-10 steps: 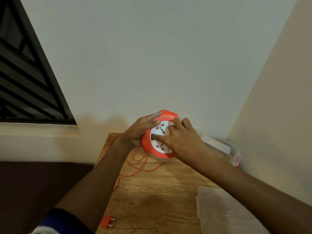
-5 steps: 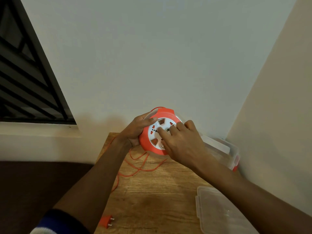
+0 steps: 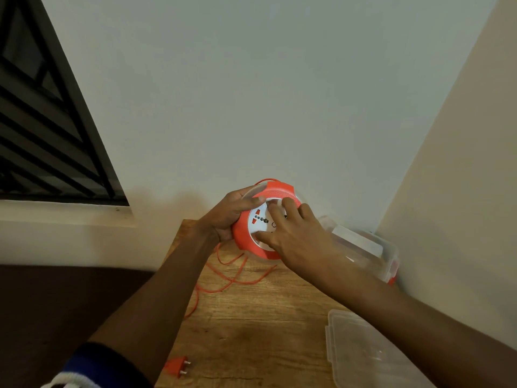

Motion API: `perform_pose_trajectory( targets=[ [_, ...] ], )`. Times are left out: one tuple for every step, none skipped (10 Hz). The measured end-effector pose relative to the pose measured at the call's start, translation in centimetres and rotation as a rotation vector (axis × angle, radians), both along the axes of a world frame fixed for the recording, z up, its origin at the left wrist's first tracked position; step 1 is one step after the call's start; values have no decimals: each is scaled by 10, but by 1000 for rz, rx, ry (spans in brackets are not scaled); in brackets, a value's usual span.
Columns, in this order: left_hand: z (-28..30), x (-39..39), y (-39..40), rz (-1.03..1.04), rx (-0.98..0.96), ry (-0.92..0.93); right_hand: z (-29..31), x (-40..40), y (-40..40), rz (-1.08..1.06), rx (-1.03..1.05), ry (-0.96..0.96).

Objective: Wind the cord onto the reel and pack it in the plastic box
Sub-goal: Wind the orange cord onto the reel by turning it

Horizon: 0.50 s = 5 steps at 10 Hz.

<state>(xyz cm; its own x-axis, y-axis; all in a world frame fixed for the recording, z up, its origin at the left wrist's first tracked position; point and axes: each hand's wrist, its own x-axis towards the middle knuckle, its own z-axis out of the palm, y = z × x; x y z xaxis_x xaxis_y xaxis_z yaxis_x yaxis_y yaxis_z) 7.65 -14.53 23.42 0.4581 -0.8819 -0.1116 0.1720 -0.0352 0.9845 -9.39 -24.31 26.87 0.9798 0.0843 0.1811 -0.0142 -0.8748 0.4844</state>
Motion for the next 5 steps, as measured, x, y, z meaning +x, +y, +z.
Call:
perform_pose_trajectory(
  targets=[
    [3, -5, 0, 33, -30, -11, 0, 6, -1, 3, -57, 22],
    [3, -6, 0, 114, -47, 8, 2, 8, -3, -37, -61, 16],
    [5, -8, 3, 112, -35, -6, 2, 8, 1, -118, -6, -43],
    [11, -13, 4, 98, -21, -30, -6, 15, 3, -135, 11, -95],
    [9, -11, 3, 96, -28, -14, -7, 17, 1, -89, 23, -163]
  ],
)
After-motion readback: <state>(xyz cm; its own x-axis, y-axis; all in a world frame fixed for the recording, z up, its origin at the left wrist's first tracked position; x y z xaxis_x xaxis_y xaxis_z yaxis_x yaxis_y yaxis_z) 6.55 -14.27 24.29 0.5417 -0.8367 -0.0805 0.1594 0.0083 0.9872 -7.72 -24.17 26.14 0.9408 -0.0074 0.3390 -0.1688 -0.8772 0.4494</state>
